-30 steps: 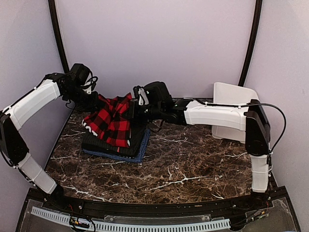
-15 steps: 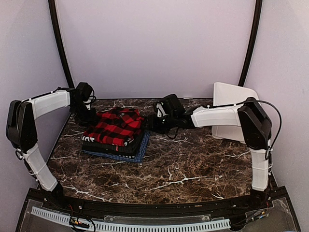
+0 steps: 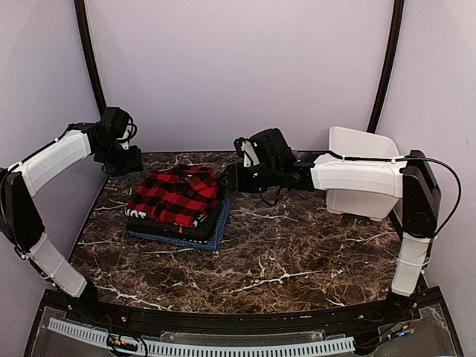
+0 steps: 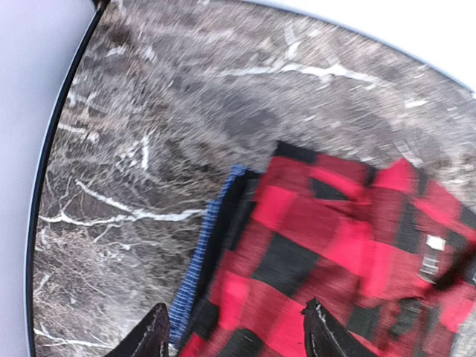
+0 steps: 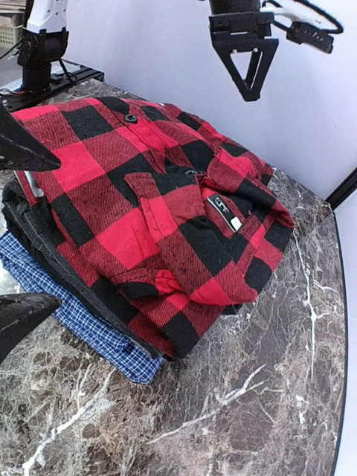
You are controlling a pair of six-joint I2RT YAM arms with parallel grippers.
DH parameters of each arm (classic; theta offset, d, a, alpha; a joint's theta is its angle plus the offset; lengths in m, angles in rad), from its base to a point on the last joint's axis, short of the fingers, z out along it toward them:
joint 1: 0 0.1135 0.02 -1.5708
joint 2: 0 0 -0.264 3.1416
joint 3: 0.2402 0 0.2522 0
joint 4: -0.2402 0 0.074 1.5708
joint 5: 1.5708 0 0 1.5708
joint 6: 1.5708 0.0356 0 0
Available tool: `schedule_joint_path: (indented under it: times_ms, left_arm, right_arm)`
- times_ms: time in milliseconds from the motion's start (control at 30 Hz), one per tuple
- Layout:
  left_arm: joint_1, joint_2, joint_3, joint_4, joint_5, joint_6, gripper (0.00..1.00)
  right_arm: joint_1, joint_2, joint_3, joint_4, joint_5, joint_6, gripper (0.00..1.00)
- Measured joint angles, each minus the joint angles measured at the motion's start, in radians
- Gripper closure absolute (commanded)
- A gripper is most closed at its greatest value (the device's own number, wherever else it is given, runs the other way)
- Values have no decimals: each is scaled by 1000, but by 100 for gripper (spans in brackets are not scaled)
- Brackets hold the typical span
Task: Fold and stack the long sleeve shirts
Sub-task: Smooth out the square-folded shirt.
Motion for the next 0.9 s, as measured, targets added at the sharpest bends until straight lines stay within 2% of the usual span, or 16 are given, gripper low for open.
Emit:
schedule_joint_path:
  times_ms: [167,267,500,667,900]
  left_arm:
    - [-66,-85,-25,41,66,-36,41]
    - [-90,-108,-80,71,118,-57,42]
    - [-89,-107,-158,85,167,-82,42]
    - [-89,-107,-159,101,188,-86,43]
    - [-105,-105,-159,128,230,-88,40]
  right_arm:
    - [31,-1,14,-32,11,-41,63]
    - [85,32,87,-51,13,-72,69]
    - [222,142,211,-49,-37,-138,72]
    - [249,203,183,-52,-77,-147,72]
    - [246,207,122,-64,-82,-146,71]
